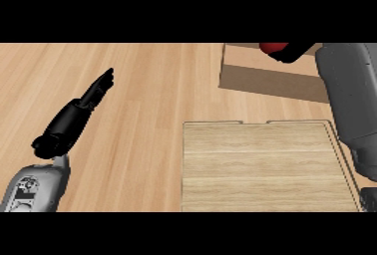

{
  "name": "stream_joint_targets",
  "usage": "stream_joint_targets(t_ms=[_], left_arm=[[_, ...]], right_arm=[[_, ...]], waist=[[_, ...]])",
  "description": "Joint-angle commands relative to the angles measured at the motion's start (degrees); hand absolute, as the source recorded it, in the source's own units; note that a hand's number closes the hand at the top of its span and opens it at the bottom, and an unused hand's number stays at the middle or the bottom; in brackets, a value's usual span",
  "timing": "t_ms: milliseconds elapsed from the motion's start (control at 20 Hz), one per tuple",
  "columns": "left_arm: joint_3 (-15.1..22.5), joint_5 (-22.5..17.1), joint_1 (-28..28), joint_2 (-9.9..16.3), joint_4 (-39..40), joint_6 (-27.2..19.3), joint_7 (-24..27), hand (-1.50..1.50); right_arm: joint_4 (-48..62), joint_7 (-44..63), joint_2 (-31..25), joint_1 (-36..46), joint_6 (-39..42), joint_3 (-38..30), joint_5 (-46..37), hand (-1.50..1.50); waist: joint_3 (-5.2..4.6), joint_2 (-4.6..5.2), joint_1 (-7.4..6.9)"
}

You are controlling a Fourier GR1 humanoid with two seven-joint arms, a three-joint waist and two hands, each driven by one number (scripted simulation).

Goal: Pick the tomato from the tray and place it in the cardboard box

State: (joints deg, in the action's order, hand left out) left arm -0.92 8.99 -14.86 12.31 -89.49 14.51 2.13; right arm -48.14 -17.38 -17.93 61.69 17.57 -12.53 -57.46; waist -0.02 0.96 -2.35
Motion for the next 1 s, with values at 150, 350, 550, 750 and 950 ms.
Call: stream_joint_targets(t_ms=[150,350,550,750,950], left_arm=[[-1.1,-0.7,0.8,0.7,0.5,0.8,2.1,0.0],[-0.8,-0.5,-1.8,0.3,1.0,0.7,1.5,0.0],[0.9,0.7,-0.8,-0.6,2.1,0.8,2.9,0.0],[0.1,0.4,-2.1,-0.4,3.6,0.7,2.2,0.0],[-0.4,0.3,-1.1,-0.1,2.0,0.5,2.8,0.0]], right_arm=[[17.9,-4.9,-6.0,6.9,4.1,2.8,-4.6,1.5],[24.2,-10.6,-10.0,5.5,3.1,6.7,-9.4,1.5],[30.2,-13.2,-9.1,8.4,6.7,7.5,-10.2,-1.5],[32.5,-24.9,-11.6,9.5,9.2,6.9,-8.6,-1.5],[33.4,-29.1,-11.9,9.3,7.4,-3.4,1.4,-1.5]], waist=[[0.01,0.04,-0.61],[0.05,0.99,-1.76],[0.07,1.23,-2.52],[0.11,0.87,-1.69],[0.25,0.9,-1.96]])
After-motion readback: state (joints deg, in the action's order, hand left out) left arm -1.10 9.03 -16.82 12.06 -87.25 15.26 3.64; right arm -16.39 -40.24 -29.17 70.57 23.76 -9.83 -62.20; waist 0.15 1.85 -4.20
